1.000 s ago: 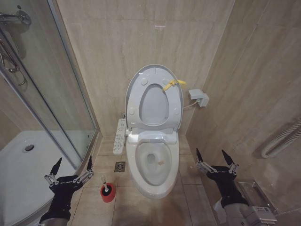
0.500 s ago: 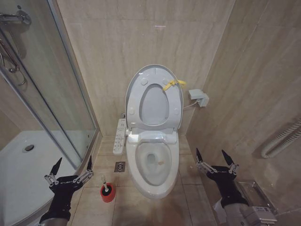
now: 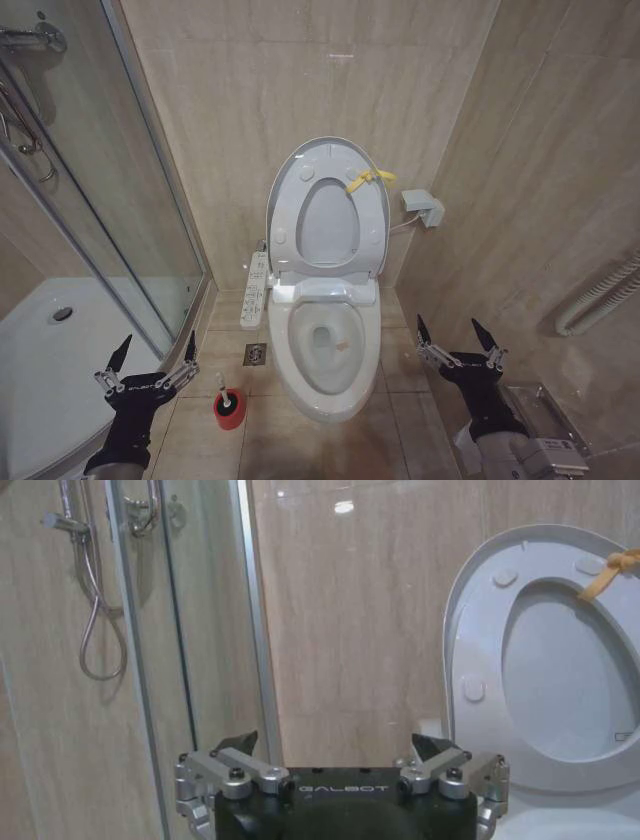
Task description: Open the toilet lid, clean the toilet bowl with a toilet brush, close the toilet lid, and flush.
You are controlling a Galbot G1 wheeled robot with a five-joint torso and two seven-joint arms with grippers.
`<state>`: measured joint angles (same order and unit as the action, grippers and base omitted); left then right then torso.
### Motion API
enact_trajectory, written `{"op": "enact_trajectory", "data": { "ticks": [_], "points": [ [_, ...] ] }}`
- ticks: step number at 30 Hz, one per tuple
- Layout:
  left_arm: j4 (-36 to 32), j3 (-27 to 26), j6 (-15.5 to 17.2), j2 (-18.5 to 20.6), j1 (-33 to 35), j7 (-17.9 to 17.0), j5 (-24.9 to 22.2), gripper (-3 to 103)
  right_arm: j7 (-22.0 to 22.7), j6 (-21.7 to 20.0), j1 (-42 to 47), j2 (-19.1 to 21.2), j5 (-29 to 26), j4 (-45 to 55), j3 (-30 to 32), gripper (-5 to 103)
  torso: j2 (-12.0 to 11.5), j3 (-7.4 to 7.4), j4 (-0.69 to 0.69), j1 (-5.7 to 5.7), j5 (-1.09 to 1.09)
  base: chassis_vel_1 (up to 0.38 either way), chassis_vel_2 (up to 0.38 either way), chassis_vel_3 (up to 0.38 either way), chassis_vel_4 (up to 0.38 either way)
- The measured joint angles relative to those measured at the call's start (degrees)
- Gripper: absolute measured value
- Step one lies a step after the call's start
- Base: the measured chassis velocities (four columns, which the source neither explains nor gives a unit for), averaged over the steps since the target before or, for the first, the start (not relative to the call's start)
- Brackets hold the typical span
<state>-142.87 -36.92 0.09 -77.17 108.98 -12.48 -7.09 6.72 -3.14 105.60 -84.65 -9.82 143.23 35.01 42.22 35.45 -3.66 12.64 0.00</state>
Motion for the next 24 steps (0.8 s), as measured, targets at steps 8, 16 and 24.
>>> {"op": "enact_trajectory", "data": {
  "ticks": [8,16,24],
  "points": [
    [0.0,0.0,0.0,0.0,0.0,0.0,0.0,100,0.0,0.0,0.0,0.0,0.0,0.0,0.0,100,0.0,0.0,0.0,0.0,0.0,0.0,0.0,0.0,0.0],
    [0.0,0.0,0.0,0.0,0.0,0.0,0.0,100,0.0,0.0,0.0,0.0,0.0,0.0,0.0,100,0.0,0.0,0.0,0.0,0.0,0.0,0.0,0.0,0.0],
    [-0.2,-2.5,7.0,-5.5,-2.0,4.9,-6.0,100,0.0,0.0,0.0,0.0,0.0,0.0,0.0,100,0.0,0.0,0.02,0.0,0.0,0.0,0.0,0.0,0.0]
  ]
}}
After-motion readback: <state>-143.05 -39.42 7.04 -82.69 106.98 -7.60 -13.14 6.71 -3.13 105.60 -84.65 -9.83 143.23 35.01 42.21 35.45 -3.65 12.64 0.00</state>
